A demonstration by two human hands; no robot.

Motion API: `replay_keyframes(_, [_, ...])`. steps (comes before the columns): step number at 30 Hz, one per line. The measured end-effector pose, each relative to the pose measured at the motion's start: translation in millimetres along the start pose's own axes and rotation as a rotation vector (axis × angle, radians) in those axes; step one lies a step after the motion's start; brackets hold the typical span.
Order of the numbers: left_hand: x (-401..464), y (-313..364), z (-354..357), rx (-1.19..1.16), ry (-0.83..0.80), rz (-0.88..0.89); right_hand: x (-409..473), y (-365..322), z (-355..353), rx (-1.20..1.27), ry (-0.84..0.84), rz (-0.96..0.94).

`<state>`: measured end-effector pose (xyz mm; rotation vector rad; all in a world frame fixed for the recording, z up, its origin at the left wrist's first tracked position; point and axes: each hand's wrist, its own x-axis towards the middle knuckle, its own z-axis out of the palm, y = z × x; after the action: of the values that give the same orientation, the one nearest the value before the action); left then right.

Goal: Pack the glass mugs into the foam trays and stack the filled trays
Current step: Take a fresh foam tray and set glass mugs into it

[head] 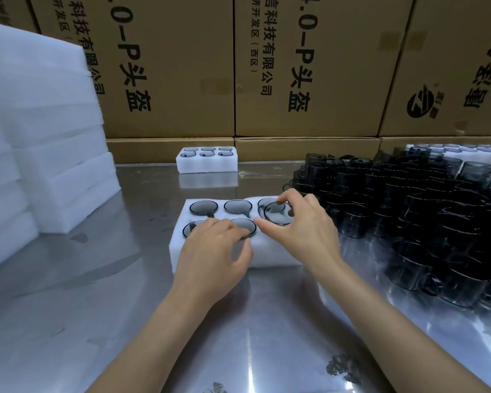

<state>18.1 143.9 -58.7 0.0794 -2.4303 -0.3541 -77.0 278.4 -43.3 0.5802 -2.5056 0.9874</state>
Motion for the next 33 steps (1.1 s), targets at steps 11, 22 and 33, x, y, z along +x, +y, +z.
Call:
replay_keyframes(11, [-1,1,-1,-0.012,0.003,0.009,-4,2,-2,-0.077,-0.048,0.037])
replay_keyframes(22, [-5,14,7,0.071,-0.119,0.261,-18,19,-23,-0.103,-0.237,-0.276])
replay_keyframes(33, [-6,15,19,0.051,-0.215,0.217,-21,19,-15,-0.211,-0.346,-0.221])
